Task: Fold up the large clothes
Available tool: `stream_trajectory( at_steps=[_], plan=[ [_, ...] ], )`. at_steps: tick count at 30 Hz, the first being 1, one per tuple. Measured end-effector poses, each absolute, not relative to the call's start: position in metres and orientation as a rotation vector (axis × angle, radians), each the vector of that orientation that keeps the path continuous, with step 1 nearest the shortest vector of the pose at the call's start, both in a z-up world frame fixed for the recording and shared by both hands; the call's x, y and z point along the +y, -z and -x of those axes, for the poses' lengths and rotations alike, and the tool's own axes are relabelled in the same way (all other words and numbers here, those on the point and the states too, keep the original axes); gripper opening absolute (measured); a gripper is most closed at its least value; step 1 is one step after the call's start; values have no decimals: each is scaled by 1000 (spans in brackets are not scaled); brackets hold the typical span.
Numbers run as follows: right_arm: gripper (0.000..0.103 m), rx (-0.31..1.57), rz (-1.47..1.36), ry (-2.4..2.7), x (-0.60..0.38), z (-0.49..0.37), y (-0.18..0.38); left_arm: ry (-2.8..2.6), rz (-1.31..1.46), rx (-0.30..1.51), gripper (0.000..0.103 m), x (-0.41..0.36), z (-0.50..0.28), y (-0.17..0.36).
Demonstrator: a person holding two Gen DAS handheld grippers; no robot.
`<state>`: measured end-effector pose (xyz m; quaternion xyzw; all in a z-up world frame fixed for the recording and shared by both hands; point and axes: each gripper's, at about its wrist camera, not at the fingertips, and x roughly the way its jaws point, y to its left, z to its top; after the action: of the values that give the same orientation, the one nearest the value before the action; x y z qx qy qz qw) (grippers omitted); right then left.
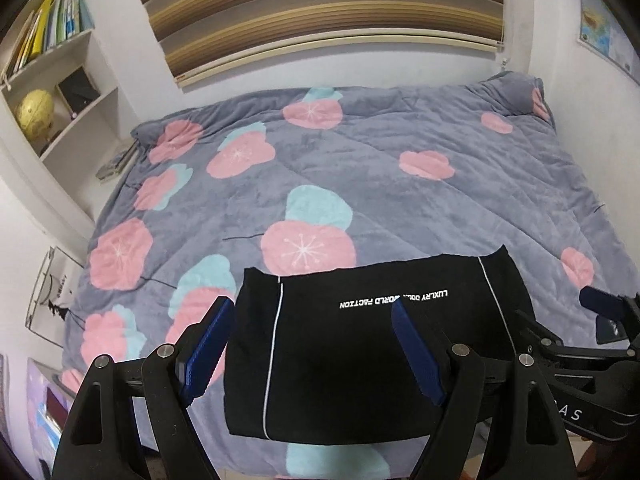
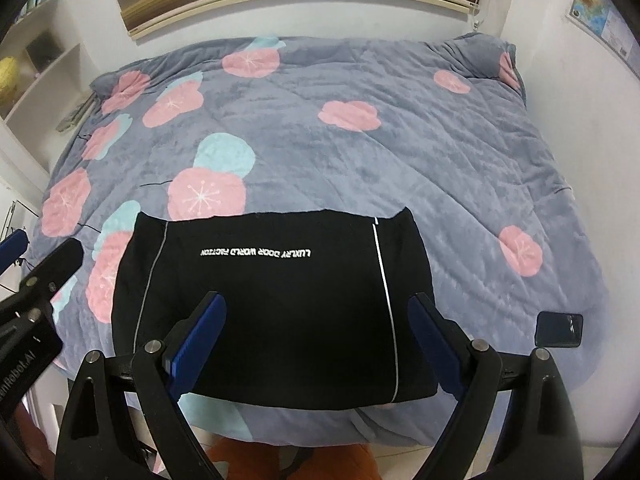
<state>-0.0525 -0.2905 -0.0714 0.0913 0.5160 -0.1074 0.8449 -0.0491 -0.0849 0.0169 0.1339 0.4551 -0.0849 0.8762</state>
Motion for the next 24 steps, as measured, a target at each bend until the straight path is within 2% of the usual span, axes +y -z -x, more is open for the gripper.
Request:
stream_trajectory(
  at_steps=[24],
  plan=[
    [93, 1122, -224, 191, -288, 57, 83, 126, -243, 989, 82, -67, 54, -13]
  ],
)
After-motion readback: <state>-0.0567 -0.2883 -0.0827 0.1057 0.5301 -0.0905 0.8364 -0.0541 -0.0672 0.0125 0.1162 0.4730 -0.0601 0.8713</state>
